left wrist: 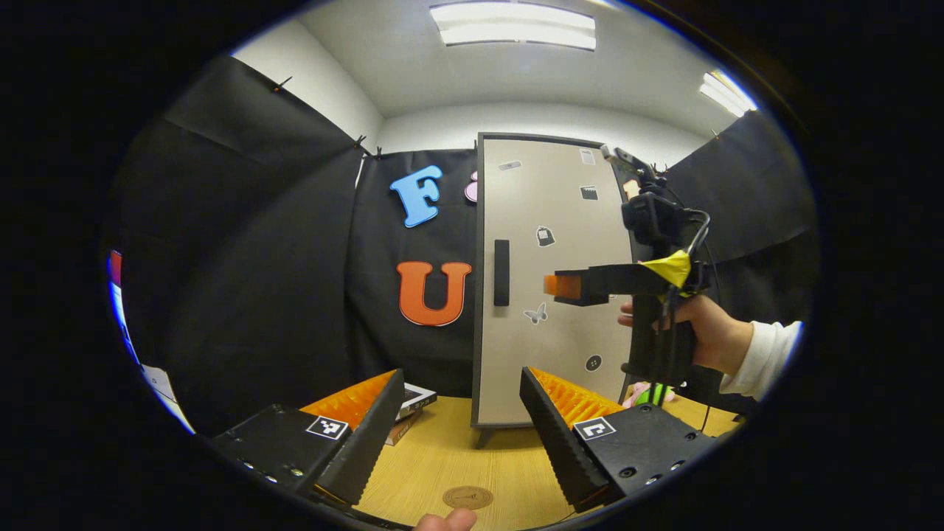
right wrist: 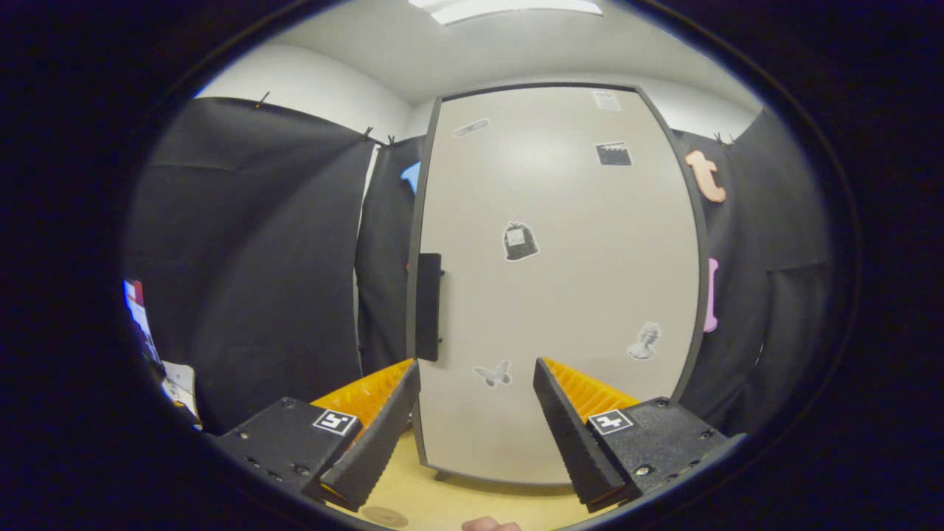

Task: Open the cabinet door with the right hand, grasp the bottle in the cabinet with the left hand and place it on the coaster, then close the cabinet door with the right hand.

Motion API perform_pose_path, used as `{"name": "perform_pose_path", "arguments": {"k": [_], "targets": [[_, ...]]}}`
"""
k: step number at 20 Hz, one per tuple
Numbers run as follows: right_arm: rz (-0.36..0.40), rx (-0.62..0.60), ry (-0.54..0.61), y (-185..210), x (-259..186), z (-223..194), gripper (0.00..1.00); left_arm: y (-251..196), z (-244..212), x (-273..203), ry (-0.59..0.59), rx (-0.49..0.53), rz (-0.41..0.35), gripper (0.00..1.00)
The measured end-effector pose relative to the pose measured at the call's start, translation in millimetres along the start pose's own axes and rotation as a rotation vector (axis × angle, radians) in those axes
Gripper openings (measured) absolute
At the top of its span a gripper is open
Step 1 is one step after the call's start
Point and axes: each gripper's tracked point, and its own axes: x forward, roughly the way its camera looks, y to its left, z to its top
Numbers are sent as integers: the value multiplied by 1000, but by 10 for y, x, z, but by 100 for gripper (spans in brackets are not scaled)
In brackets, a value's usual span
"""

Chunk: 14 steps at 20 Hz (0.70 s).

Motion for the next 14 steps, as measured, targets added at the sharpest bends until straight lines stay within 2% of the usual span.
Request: {"name": "perform_pose_path", "arguments": {"k": [3, 10, 13, 14], "targets": [[29, 14, 27, 205, 334, -28, 99, 24, -13, 13, 3, -4, -1, 95], [26, 58, 59, 349, 985, 47, 98, 200, -63, 31, 1, 35, 34, 95], [31, 58, 81, 406, 1170, 36, 92, 264, -93, 51, 9, 25, 46, 95], [23, 57, 97, 411, 1215, 1, 87, 277, -87, 58, 9, 23, 50, 95]]}}
